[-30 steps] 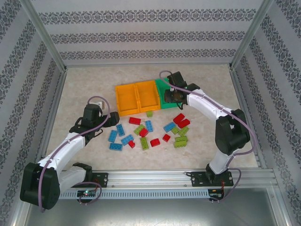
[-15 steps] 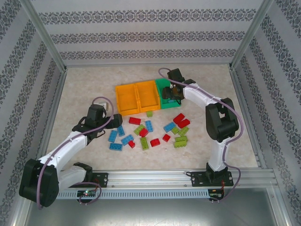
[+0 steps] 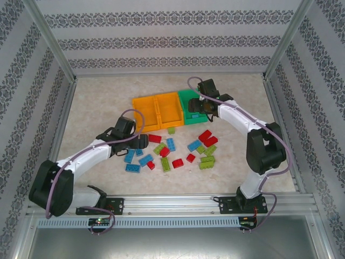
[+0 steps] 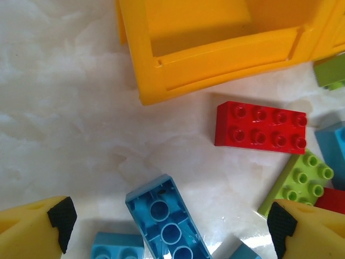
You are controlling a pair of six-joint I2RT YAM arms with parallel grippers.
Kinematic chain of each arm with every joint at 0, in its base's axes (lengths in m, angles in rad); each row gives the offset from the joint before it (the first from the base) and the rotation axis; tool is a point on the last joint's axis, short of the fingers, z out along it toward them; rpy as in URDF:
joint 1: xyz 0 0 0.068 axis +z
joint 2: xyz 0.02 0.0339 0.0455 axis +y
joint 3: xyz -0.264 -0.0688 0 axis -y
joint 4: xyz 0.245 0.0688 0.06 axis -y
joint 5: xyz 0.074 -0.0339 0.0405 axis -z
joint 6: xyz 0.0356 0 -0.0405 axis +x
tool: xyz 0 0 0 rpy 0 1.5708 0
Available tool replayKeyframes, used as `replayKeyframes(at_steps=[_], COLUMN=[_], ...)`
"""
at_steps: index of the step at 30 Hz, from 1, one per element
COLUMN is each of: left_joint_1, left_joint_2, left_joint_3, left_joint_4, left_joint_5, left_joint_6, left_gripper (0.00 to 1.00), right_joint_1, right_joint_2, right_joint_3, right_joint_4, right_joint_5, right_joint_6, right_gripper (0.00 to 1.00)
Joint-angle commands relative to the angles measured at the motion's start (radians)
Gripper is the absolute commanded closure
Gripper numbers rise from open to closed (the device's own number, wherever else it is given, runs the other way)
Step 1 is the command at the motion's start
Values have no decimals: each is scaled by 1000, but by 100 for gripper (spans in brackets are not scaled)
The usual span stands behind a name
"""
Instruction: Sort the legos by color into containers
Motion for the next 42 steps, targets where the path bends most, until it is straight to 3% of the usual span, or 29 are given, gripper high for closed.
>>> replayKeyframes(at_steps=[1,13,25,33,42], left_joint_1=[-11,-13,-13,-12,-14], left_joint_2=[60,118,186,217,244], left_joint_3=[51,69,86,104,114], left_joint_4=[-80,-125,-118,-120,-115], left_joint_5=[-29,-29,16,23,26], left_joint_6=[-24,-61,-73,-64,-67], left_gripper=[9,12,15,32,47], right_joint_1=[-60,-125,-54,-15,-27], right_joint_2=[-31,76,90,45,-29], right_joint_3=[-56,-41,-78,-143,-188], right_joint_4=[42,99,131,134,122], right_joint_5=[42,-86,-97,-58,-15], right_joint_6=[3,-54,-11,28,32], right_gripper=[32,42,58,59,50])
